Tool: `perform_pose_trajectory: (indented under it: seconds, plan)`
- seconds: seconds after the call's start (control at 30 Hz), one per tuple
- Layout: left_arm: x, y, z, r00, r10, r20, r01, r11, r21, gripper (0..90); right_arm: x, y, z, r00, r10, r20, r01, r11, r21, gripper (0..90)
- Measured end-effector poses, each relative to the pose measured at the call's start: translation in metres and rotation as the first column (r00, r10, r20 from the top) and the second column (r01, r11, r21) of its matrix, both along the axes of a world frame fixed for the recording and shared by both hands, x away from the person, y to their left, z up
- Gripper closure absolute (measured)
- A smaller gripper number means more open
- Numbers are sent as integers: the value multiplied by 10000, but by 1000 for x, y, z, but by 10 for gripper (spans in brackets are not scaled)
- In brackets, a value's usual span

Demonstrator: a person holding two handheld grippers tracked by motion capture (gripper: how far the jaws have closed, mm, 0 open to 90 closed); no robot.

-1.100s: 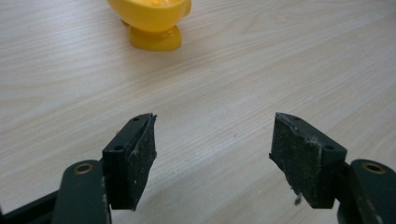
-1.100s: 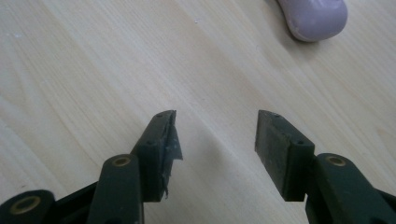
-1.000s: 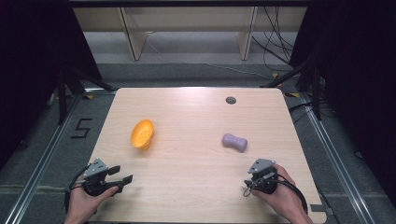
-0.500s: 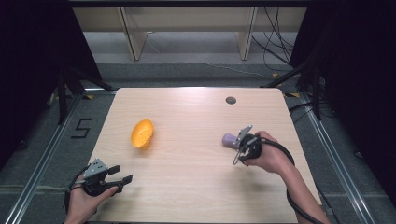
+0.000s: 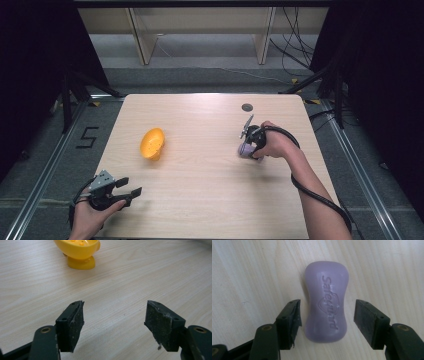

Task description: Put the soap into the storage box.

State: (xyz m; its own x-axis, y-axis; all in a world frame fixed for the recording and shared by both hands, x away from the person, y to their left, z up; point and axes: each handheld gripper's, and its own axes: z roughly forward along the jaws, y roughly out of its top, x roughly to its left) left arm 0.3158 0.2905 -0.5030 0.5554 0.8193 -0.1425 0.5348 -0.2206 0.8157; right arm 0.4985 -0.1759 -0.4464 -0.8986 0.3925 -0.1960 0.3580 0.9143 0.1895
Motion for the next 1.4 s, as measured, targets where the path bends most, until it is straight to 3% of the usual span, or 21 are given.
perform_pose_trajectory:
  seconds: [0.07,0.13,0.2,0.33,0.4,0.43,0.47,0.5,0.53,0.63,0.83,0.9,1.0,1.07,1.4]
  plan:
    - [0,-1,0,10000,5,-38,-5,10000,-38,304,4,2,-7,9999,142,18,-141,9988,-468,384]
    - [0,-1,0,10000,9,-43,-10,10000,-28,302,7,4,-10,9996,268,6,-267,9990,-362,384]
    - [0,-1,0,10000,-8,-60,9,9998,181,302,6,6,-13,9999,38,-117,-44,9989,-469,384]
    - [0,0,0,10000,17,-63,-16,9999,161,301,11,6,-21,9991,341,-263,-357,9973,-637,410]
    - [0,0,0,10000,22,-51,-21,9999,154,302,12,6,-22,9988,338,-363,-364,9966,-734,447]
    - [0,0,0,10000,37,46,-37,10000,-25,304,11,6,-23,9992,-24,-389,-7,9969,-785,465]
    - [0,0,0,10000,17,43,-17,10000,19,304,12,5,-23,9993,84,-370,-116,9963,-854,474]
    - [0,0,0,10000,67,-58,-67,10000,-25,304,14,5,-24,9984,229,-517,-270,9964,-808,475]
    - [0,0,-1,10000,59,-38,-59,10000,-30,304,13,5,-24,9983,-11,-581,-32,9972,-743,476]
    - [0,-1,0,10000,17,0,-17,10000,19,304,16,5,-24,9987,208,-469,-243,9969,-746,491]
    - [0,-1,-1,10000,32,-4,-32,10000,22,305,15,6,-24,9975,23,-711,-65,9982,-596,501]
    - [0,-1,0,10000,3,-21,-3,9998,220,304,13,6,-23,9970,-200,-754,146,9973,-713,501]
    - [0,-1,0,10000,-5,20,5,10000,83,304,16,4,-23,9961,46,-879,-103,9978,-649,501]
    - [0,-1,0,10000,-9,-12,9,9998,218,304,17,5,-23,9953,60,-970,-120,9980,-618,500]
    - [0,-1,-1,10000,-55,-43,55,9999,87,303,17,6,-24,9937,-117,-1112,33,9971,-760,489]
